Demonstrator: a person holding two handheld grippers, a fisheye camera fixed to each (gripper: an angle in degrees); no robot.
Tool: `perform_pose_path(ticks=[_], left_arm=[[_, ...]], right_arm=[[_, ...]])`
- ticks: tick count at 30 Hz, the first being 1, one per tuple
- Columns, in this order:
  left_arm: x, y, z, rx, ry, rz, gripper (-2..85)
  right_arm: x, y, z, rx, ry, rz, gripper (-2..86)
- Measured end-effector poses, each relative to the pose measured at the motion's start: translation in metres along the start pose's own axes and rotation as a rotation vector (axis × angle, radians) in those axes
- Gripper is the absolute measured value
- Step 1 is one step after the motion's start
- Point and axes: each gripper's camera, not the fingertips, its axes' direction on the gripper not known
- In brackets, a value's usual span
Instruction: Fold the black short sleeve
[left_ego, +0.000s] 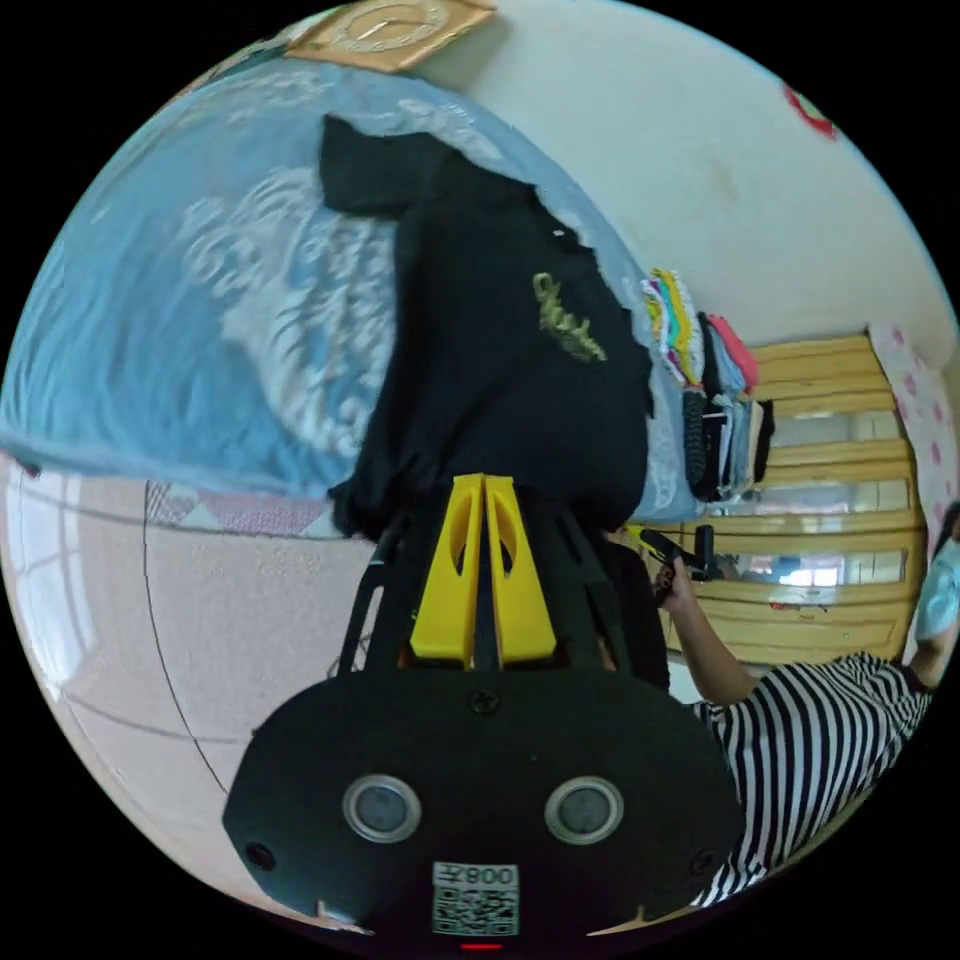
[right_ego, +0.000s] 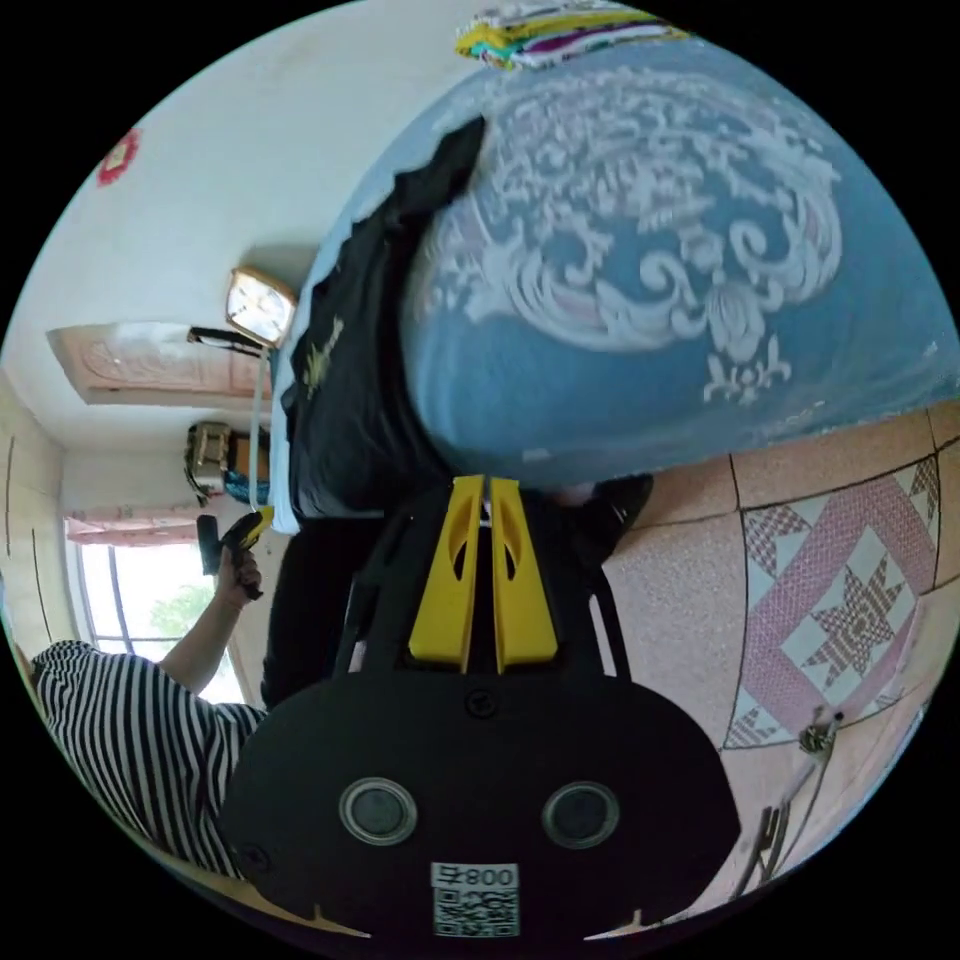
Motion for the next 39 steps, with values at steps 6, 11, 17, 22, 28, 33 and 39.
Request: perform_pose_path(ticks=[6,11,17,22,28,33,39], left_arm=[[0.113,-0.097,0.114,-0.072,0.131,0.359,2.5],[0.215,-0.174,0.23,-0.172,0.157,0.608,4.5],[0.326,-0.241,0.378,-0.296,0.054,0.888,6.4],[0.39,-0.269,0.483,-0.359,-0.079,1.076,6.9],[0.441,-0.292,0.587,-0.431,-0.213,1.224,7.9],[0.462,-0.304,0.659,-0.511,-0.311,1.3,7.4],[0.471,-0.314,0.701,-0.513,-0.362,1.339,3.4]], right_arm=[[-0.042,-0.047,-0.039,0.267,0.059,-0.089,7.3],[-0.047,-0.089,-0.045,0.386,0.098,-0.037,8.1],[-0.051,-0.118,-0.034,0.323,0.193,-0.045,8.2],[-0.062,-0.135,-0.036,0.313,0.222,-0.075,8.0],[-0.068,-0.15,-0.038,0.272,0.272,-0.076,7.7],[-0.078,-0.158,-0.038,0.27,0.277,-0.093,6.9],[-0.086,-0.164,-0.038,0.285,0.285,-0.088,3.4]])
